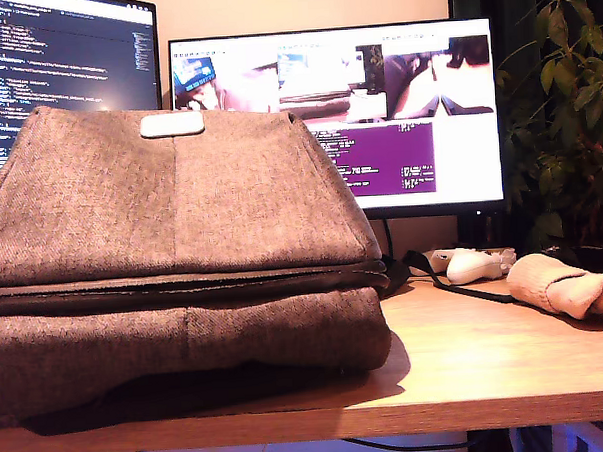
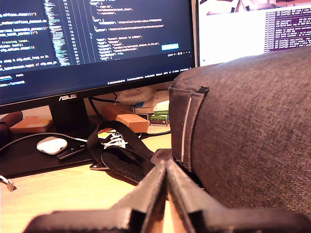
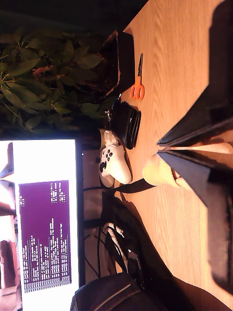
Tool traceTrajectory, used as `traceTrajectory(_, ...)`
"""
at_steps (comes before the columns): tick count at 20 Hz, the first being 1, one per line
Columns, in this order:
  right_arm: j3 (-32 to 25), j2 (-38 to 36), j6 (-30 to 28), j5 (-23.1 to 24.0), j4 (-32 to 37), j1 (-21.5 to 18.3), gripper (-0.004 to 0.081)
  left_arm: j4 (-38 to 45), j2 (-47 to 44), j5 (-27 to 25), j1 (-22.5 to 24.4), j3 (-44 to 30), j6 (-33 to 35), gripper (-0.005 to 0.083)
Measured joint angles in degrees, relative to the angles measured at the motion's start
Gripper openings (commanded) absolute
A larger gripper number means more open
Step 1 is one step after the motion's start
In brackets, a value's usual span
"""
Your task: Pack the pair of socks inside the grey Google backpack
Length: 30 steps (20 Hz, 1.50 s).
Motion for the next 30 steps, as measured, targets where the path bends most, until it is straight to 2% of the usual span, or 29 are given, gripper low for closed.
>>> traceTrajectory(1,0.59,0.0,0.2,2.08,-2.12,-0.22,-0.0013,-1.25,-0.15,3.1,1.33,0.11,0.0,-0.0024)
traceTrajectory(2,1.49,0.02,1.86,3.28,-3.87,-0.85,-0.0013,-3.34,-0.26,8.37,4.46,0.17,-3.82,-0.0024)
traceTrajectory(4,2.78,0.02,2.82,4.02,-3.91,-1.53,-0.0013,-4.02,-0.26,9.42,5.81,0.13,-4.96,-0.0024)
traceTrajectory(8,3.21,0.02,2.82,3.98,-3.06,-1.53,-0.0013,-2.6,-0.26,10.08,5.09,0.13,-5.75,-0.0024)
traceTrajectory(11,3.21,0.02,3.02,3.87,-2.86,-1.53,-0.0013,-1.03,-0.26,12.94,4.57,0.15,-6.19,-0.0024)
traceTrajectory(14,3.21,0.02,4.0,1.62,-2.38,-1.53,-0.0013,0.22,-0.26,17.05,0.83,0.26,-9.14,-0.0024)
traceTrajectory(18,3.3,0.02,10.58,-1.46,-0.28,-1.53,-0.0013,-0.33,-0.26,18.16,-5.99,2.8,-11.69,-0.0024)
traceTrajectory(23,7.26,0.83,10.62,-10.01,-8.63,-0.61,-0.0013,-4.55,0.94,18.1,-12.76,10.16,-11.67,-0.0024)
traceTrajectory(26,14.36,5.84,8.52,-16.41,-14.03,2.82,-0.0013,-8.31,5.53,18.71,-15.96,13.55,-10.03,-0.0024)
traceTrajectory(28,20.11,10.69,6.93,-22.23,-18.01,5.55,-0.0013,-8.66,9.27,20.26,-18.69,15.1,-8.33,-0.0024)
traceTrajectory(30,25.05,16.66,4.63,-25.66,-21.07,8.55,-0.0013,-9.07,12.46,20.94,-21.46,16.74,-7.58,-0.0024)
